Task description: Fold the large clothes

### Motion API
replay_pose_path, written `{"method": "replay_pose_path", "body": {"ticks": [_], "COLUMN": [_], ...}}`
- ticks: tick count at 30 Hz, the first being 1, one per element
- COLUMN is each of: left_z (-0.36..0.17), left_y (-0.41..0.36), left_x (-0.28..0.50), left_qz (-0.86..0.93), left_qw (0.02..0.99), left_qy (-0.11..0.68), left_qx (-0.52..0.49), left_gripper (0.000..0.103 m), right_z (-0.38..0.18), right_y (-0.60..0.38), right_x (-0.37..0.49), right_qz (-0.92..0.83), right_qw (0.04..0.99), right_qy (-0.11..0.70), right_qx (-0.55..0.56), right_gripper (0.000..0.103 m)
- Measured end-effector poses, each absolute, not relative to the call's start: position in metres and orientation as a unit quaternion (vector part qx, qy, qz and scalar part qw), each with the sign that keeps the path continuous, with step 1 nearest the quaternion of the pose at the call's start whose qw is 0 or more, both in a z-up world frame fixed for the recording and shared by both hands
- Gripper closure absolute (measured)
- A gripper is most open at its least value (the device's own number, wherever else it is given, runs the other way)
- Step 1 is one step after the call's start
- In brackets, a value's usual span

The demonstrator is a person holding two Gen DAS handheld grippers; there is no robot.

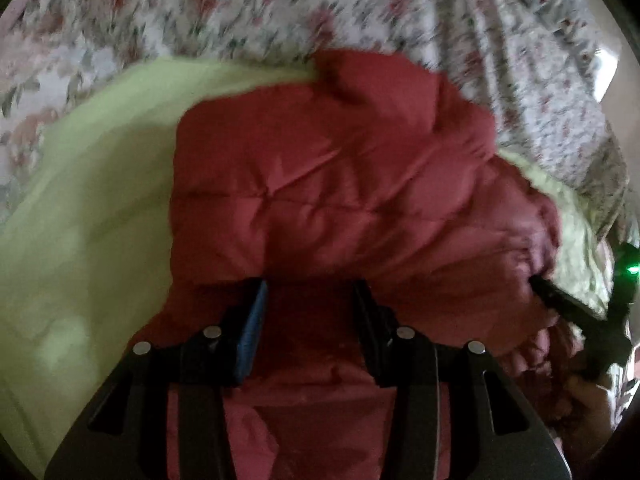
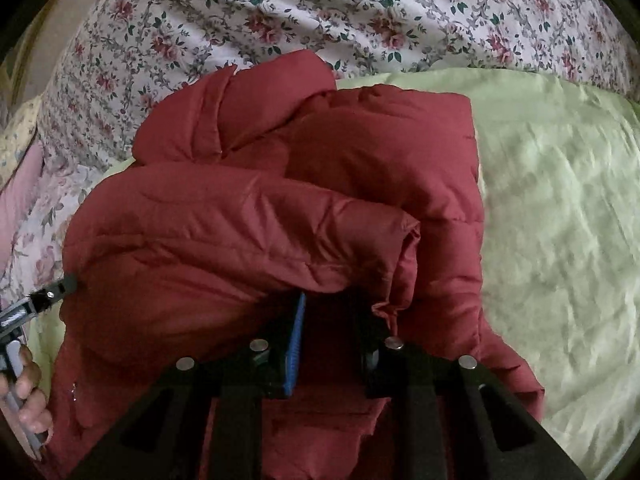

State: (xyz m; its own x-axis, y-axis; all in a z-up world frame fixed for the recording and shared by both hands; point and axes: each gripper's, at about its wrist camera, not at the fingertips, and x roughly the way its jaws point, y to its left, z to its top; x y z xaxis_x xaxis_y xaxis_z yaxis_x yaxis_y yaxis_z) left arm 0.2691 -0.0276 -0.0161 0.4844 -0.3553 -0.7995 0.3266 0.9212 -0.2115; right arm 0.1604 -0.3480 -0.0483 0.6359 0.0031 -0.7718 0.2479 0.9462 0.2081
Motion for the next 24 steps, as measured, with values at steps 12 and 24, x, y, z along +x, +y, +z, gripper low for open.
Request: {"method": "replay_pose_path", "body": {"ticks": [12,24], "left_z": [-0.020,-0.010], "left_y": [-0.033,0.015], "left_x": [0.268,0.198], "left_qz": [-0.190,-0.202], "left_qw": [0.865,0.858], "left_qy": [0.465,0.471], "left_qx": [0.004,-0.018], "left_gripper": [0.061,0.046], "right_z": [-0.044,0.001], "right_y": [-0.349,-0.323], "right_x": [0.162,0.073], "right_qz": [-0.065,-0.036], "right_qw": [0.886,0.893], "right_qy": [0.425,0.421], "right_qx": [0.173,0.157], "right_gripper": [0.082,0.056]}}
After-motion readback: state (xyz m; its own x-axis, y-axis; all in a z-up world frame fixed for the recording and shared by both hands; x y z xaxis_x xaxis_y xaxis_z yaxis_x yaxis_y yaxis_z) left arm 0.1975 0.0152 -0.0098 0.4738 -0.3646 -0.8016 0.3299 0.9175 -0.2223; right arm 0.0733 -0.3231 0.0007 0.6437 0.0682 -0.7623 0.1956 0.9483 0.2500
